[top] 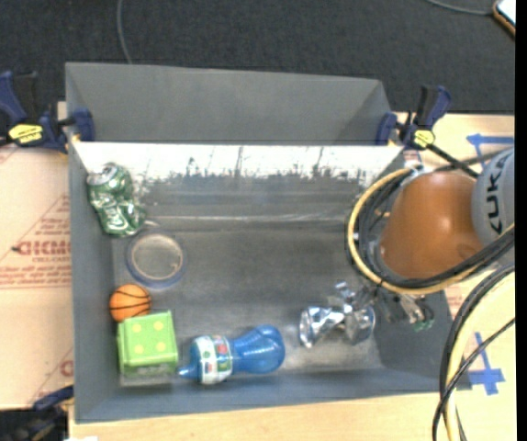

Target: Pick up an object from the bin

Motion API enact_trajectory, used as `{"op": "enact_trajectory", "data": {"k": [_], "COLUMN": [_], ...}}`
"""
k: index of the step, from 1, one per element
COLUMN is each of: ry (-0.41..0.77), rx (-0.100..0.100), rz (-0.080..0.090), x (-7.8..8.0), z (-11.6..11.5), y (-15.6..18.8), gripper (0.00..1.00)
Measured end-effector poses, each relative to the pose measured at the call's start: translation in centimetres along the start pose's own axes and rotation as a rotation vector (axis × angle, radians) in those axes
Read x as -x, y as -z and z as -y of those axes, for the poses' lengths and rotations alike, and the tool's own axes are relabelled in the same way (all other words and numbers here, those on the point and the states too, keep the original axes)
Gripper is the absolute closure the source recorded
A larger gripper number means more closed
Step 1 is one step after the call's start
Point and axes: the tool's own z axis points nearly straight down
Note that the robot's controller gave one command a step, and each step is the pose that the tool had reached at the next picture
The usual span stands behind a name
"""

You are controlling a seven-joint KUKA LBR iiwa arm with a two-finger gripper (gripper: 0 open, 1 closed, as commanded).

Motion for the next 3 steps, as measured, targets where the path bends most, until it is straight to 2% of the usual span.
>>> {"op": "enact_trajectory", "data": {"k": [3], "ry": [-0.005], "rx": [-0.002], "rz": [0.004], "x": [0.2], "z": [0.1], "y": [6.6], "gripper": [1.0]}}
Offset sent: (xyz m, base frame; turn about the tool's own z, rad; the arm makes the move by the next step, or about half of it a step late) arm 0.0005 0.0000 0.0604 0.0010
